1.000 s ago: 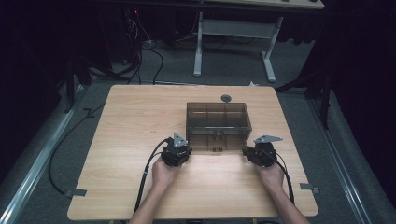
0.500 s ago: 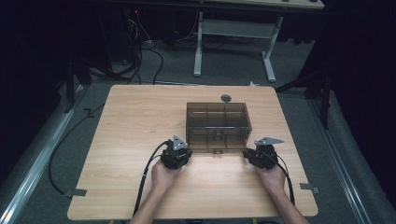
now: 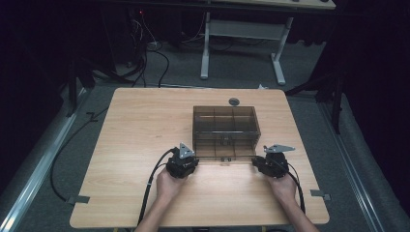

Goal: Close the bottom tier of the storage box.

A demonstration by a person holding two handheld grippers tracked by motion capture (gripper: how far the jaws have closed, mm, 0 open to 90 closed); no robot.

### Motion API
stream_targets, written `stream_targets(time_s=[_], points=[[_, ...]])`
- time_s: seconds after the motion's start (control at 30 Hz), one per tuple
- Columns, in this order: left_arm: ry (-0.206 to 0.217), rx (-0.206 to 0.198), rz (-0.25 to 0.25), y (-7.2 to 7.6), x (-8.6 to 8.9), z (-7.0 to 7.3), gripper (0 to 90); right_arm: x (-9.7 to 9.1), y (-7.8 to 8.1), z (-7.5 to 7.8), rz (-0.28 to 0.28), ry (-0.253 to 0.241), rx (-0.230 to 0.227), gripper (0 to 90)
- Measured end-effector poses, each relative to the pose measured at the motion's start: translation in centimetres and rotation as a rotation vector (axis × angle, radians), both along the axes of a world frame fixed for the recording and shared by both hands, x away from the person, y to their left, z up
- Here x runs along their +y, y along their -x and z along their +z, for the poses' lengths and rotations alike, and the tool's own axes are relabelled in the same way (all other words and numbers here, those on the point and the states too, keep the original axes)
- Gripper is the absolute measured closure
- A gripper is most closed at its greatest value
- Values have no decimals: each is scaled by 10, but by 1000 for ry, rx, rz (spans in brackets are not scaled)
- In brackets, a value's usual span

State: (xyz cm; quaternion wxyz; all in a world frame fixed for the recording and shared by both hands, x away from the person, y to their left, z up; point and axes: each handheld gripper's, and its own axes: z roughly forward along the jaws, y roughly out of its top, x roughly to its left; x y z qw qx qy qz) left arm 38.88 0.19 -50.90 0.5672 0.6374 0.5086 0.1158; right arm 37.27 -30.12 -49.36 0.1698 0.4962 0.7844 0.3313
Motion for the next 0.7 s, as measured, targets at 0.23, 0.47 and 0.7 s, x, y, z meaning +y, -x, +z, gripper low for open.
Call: stream_targets(time_s=[0.23, 0.47, 0.7], points=[[16, 6, 8, 3, 0, -1, 756, 1, 2, 0, 3, 4, 2, 711], [14, 7, 0, 7, 1, -1, 755, 1, 6, 0, 9, 7, 0, 711], [6, 12, -13, 11, 2, 0, 756, 1, 10, 0, 11, 1, 2, 711]])
